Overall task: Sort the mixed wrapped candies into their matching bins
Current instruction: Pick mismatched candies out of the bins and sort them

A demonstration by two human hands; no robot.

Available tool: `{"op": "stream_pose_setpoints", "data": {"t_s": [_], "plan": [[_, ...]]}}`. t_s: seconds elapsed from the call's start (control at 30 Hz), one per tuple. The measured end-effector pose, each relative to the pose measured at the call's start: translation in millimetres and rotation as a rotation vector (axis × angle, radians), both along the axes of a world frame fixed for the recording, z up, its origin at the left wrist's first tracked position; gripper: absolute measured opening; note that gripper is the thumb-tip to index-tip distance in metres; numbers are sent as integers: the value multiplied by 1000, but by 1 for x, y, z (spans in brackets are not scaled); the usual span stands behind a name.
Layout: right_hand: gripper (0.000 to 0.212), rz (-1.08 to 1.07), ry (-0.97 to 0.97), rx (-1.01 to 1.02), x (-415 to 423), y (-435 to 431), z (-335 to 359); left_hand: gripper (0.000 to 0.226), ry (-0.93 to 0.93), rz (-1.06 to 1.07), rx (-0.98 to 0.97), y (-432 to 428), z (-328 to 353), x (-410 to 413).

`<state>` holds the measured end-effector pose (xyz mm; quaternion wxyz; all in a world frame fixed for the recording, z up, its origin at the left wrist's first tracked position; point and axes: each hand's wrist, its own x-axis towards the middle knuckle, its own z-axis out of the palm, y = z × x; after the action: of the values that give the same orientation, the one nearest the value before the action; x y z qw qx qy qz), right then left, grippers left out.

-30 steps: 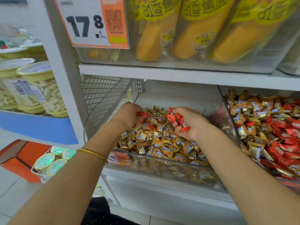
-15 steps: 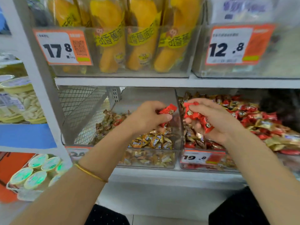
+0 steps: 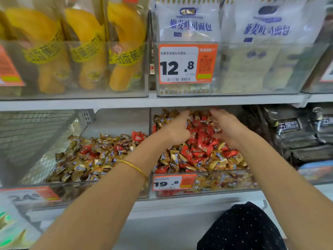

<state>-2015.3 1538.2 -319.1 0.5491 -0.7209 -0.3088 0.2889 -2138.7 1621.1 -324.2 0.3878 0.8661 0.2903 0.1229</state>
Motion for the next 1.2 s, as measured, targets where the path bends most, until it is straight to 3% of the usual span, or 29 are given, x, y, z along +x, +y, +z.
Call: {"op": "stream_pose_setpoints", "data": {"t_s": [0.1,0.2,0.3,0.47,0.67,0.9,0.93,1.1,1.2], "plan": [[44,79,-232,-77,-5,-11,-10,63,-68,-24,190,5,-5,-32],[40,170,-429,-35,-31,-9,-12,45,-158,130,343,9,-15,-79],[39,310,-513,43,-80,13,-8,34,-133,296,381,25,-26,-130],[39,565,-557,43,-155,90,-17,33,65,522,290,84,-46,-208],[26,635,-581,-102,-203,194,-48,33,48,691,191,129,-62,-263],[16,738,-1007,-338,-235,248,-101,37,8,695,76,154,-72,-278],[7,717,-1008,-332,-235,253,-103,39,1,698,48,155,-73,-279],[24,590,-871,-144,-234,268,-88,40,-47,700,-40,158,-73,-281],[29,753,-900,-174,-245,272,-94,40,-88,708,-75,155,-70,-283]]}}
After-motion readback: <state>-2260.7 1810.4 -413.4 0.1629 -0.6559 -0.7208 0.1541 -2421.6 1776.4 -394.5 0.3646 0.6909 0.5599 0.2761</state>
